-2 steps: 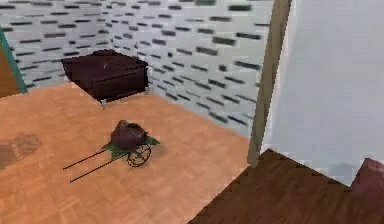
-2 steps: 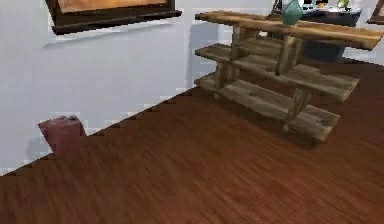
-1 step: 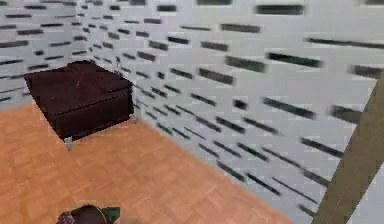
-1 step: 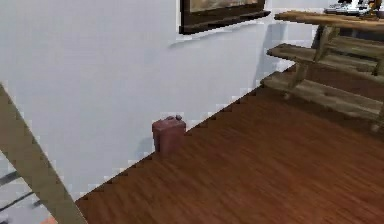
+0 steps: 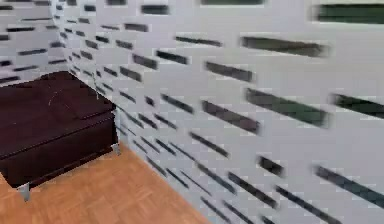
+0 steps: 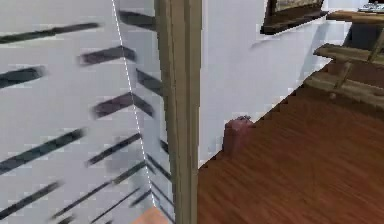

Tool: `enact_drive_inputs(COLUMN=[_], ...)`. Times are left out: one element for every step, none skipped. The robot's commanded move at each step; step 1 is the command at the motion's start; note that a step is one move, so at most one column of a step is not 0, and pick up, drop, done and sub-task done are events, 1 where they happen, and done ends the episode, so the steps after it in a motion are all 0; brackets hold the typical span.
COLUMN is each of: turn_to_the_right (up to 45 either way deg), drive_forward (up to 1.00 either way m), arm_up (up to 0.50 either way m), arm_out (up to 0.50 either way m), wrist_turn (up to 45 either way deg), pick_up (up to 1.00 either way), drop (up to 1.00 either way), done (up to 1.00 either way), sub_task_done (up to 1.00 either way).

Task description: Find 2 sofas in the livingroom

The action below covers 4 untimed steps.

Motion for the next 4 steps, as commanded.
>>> enact_drive_inputs(turn_to_the_right=[42.0, 0.0, -45.0, -45.0], drive_forward=[0.0, 0.3, 0.0, 0.0], arm_up=[0.0, 0.0, 0.0, 0.0], arm_out=[0.0, 0.0, 0.0, 0.0], wrist_turn=[0.0, 0.0, 0.0, 0.0], pick_up=[0.0, 0.0, 0.0, 0.0], drop=[0.0, 0.0, 0.0, 0.0], done=[0.0, 0.0, 0.0, 0.0], sub_task_done=[0.0, 0.0, 0.0, 0.0])
